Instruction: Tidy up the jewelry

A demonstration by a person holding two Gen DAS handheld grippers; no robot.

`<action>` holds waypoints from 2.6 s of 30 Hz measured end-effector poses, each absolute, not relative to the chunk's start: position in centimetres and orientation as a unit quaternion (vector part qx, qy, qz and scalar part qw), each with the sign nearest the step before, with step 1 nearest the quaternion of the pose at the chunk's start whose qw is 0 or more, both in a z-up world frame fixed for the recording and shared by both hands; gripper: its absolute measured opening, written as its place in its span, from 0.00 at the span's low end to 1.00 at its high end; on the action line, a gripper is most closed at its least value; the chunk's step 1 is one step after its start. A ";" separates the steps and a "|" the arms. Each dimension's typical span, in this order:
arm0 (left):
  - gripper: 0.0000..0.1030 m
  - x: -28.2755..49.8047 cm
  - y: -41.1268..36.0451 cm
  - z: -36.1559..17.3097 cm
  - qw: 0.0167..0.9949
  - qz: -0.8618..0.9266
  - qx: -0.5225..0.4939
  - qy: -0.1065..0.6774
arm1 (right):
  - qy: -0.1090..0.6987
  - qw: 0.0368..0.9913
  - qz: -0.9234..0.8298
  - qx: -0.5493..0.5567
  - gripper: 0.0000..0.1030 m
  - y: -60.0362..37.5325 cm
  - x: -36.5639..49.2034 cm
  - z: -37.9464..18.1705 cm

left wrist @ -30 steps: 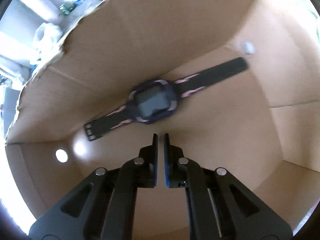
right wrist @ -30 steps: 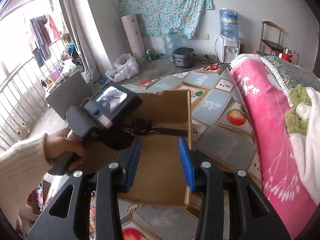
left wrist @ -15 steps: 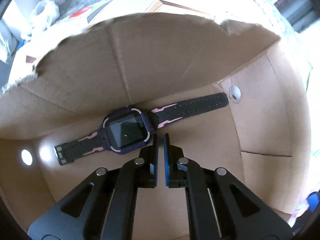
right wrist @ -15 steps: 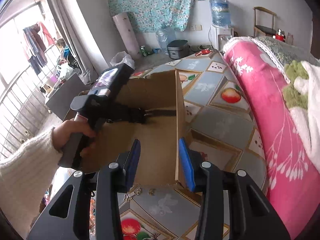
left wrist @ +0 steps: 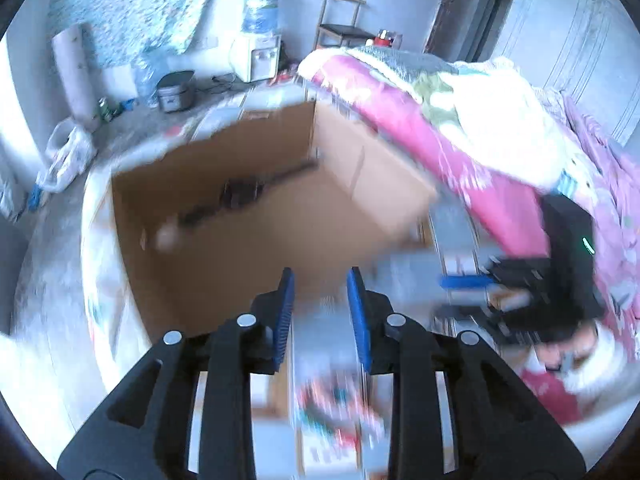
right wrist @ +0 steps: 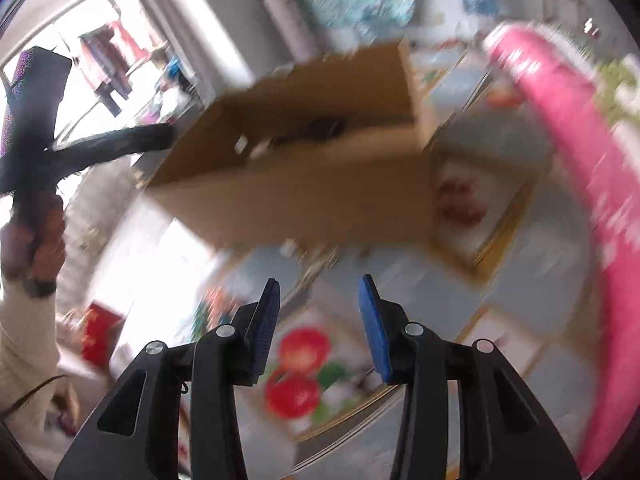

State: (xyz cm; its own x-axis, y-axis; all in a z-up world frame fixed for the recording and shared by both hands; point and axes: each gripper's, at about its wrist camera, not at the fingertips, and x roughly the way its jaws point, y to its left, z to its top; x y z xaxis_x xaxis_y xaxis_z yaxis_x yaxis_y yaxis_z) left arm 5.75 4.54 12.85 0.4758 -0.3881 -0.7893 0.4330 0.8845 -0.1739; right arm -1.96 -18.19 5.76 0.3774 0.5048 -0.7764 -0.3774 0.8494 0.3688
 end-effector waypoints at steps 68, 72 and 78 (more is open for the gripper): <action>0.23 -6.3 3.3 0.0 0.868 -0.147 0.017 0.473 | 0.529 0.569 0.439 0.452 0.25 -20.5 -0.7 -4.8; 0.29 -6.7 2.9 0.0 0.867 -0.147 0.036 0.475 | 0.528 0.568 0.440 0.453 0.26 -20.9 -0.5 -4.5; 0.33 -7.6 2.4 0.7 0.869 -0.151 0.043 0.470 | 0.548 0.648 0.413 0.331 0.28 -20.3 -0.9 -2.0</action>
